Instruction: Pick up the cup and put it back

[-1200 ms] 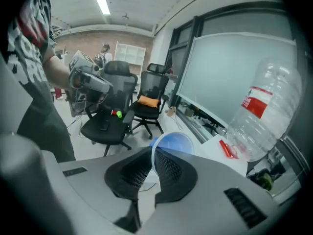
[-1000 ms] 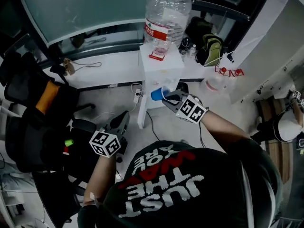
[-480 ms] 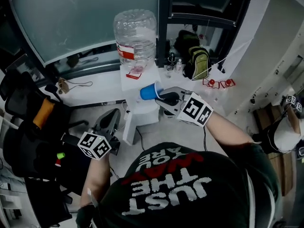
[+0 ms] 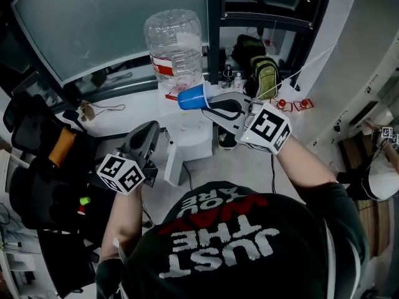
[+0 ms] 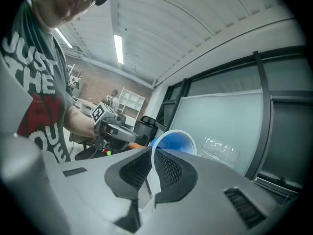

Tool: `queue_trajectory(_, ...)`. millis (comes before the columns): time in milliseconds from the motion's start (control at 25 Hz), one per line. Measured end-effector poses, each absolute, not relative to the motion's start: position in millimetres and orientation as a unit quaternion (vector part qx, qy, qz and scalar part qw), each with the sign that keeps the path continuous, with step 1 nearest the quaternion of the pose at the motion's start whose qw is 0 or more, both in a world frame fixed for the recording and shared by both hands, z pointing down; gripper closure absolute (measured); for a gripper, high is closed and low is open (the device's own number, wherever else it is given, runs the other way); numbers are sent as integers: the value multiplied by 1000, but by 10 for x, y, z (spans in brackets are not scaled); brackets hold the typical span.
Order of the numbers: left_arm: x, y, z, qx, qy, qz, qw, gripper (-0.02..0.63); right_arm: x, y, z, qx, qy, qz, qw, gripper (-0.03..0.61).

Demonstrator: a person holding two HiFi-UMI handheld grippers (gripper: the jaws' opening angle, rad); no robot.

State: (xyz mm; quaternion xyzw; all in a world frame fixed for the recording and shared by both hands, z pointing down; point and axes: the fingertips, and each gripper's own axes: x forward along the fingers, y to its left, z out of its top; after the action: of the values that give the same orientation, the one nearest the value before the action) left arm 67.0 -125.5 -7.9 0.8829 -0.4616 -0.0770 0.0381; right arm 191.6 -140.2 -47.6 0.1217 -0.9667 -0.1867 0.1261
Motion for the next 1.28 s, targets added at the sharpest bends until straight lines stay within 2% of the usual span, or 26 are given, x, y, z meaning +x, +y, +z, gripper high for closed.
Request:
queue_trajectory(280,452,-1263,-181,880,-467,-80,40,606,1723,-1388,-540,117,-968,-190,112,531)
queue_trajectory(640,193,-1215,-35,878,-469,-81,45,605,1439,-1402,-465,103,-967,-190,132,531)
queue_trajectory(960,-546,-975,449,857,-504,-81,73,604,612,-1276,-31,51,-962,-187,190,531)
queue_trajectory(1280,-1428,-581,1359,831,-538,-92,110,606,-245,-1080,1018,10,-944,-163,287,531)
